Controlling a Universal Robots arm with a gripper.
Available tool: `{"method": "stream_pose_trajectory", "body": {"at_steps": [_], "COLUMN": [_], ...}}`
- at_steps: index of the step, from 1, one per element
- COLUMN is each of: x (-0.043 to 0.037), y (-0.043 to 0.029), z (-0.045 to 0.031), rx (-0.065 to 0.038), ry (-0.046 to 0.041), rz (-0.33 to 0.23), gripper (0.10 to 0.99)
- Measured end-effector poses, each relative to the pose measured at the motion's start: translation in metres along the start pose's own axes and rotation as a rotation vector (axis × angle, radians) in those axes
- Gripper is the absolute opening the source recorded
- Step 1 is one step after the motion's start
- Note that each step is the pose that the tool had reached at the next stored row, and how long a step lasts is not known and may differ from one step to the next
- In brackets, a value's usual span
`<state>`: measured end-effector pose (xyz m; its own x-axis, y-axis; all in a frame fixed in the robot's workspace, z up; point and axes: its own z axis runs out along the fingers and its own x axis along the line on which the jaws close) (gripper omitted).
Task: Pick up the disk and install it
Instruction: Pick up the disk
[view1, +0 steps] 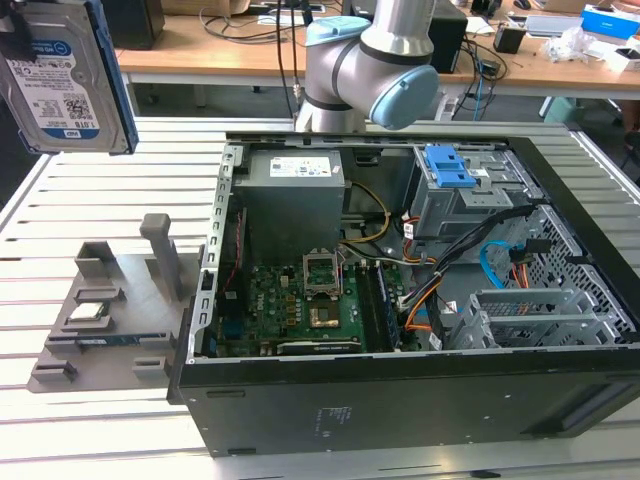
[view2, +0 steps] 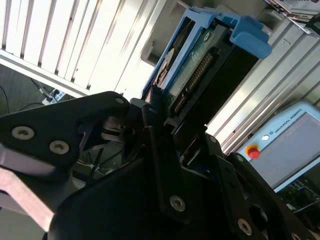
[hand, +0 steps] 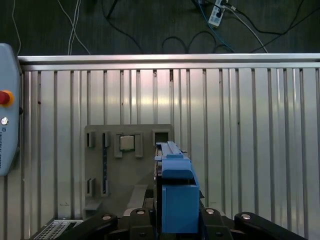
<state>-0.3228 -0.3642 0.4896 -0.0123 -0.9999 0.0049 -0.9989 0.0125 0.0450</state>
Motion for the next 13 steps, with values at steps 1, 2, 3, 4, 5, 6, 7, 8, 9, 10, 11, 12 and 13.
{"method": "stream_pose_trajectory", "body": {"at_steps": [1,2,3,4,5,6,7,8,9,10,11,12,13], "x": [0.0000,0.0000,0.0000,0.0000,0.0000,-0.0001,0.0000,0.0000,-0.0001,-0.0002,-0.0003,-0.0003,-0.0003], "y": [0.0000,0.0000,0.0000,0.0000,-0.0001,-0.0005,-0.0014,-0.0025,-0.0069,-0.0113,-0.0156,-0.0180,-0.0204], "z": [0.0000,-0.0001,-0.0001,-0.0001,-0.0002,-0.0003,-0.0003,-0.0003,-0.0005,-0.0007,-0.0008,-0.0010,-0.0011], "rx": [0.000,0.000,0.000,0.000,0.000,0.000,0.000,0.000,0.000,0.000,0.000,0.000,0.000], "ry": [0.0000,0.0000,0.0000,0.0000,0.0001,0.0002,0.0001,0.0000,0.0001,0.0000,0.0000,0.0000,0.0000], "rz": [0.000,0.000,0.000,0.000,0.000,0.000,0.000,0.000,0.000,0.000,0.000,0.000,0.000], "gripper": [0.361,0.361,0.361,0.361,0.361,0.361,0.361,0.361,0.361,0.361,0.361,0.361,0.361]}}
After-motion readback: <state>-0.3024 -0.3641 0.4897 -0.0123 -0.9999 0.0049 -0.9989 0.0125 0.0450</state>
